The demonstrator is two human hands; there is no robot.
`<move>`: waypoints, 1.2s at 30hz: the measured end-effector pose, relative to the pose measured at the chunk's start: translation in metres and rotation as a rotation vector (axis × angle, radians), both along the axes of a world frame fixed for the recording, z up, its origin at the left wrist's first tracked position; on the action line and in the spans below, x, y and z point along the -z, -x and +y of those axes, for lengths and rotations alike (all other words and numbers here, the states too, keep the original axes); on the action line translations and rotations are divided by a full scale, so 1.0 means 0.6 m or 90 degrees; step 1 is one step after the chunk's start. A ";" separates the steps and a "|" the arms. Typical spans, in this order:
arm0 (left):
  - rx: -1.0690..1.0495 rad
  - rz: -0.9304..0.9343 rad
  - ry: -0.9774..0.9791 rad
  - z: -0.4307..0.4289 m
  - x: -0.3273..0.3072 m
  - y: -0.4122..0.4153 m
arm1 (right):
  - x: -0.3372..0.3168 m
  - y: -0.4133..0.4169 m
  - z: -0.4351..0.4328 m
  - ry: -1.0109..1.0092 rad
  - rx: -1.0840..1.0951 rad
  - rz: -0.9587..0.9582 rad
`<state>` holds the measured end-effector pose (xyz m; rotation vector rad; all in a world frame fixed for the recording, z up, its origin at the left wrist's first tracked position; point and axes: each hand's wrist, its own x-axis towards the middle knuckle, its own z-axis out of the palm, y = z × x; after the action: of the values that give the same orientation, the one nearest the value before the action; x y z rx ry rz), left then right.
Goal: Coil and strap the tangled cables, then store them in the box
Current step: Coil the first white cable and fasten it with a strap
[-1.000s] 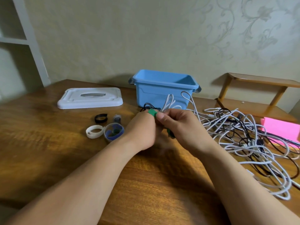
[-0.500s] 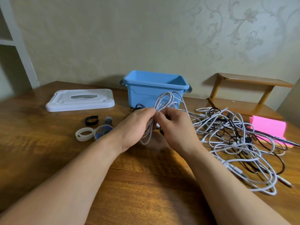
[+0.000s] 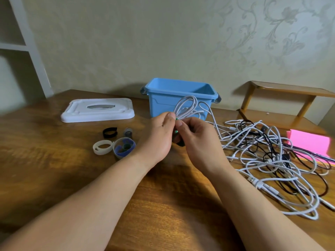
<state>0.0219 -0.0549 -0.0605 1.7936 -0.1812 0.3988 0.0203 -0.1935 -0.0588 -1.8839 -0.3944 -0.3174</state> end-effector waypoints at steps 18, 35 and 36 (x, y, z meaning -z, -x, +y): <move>0.045 -0.014 0.204 0.005 -0.009 0.002 | 0.015 -0.019 -0.009 -0.115 -0.069 -0.020; 0.134 0.038 0.283 0.006 -0.030 0.019 | 0.006 -0.022 -0.012 -0.349 -0.345 0.138; 0.129 0.040 0.271 0.004 -0.029 0.020 | 0.006 -0.023 -0.013 -0.348 -0.335 0.133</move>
<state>0.0100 -0.0527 -0.0431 1.3527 -0.2144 0.2161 0.0342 -0.2013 -0.0623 -1.2082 -0.5760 0.1219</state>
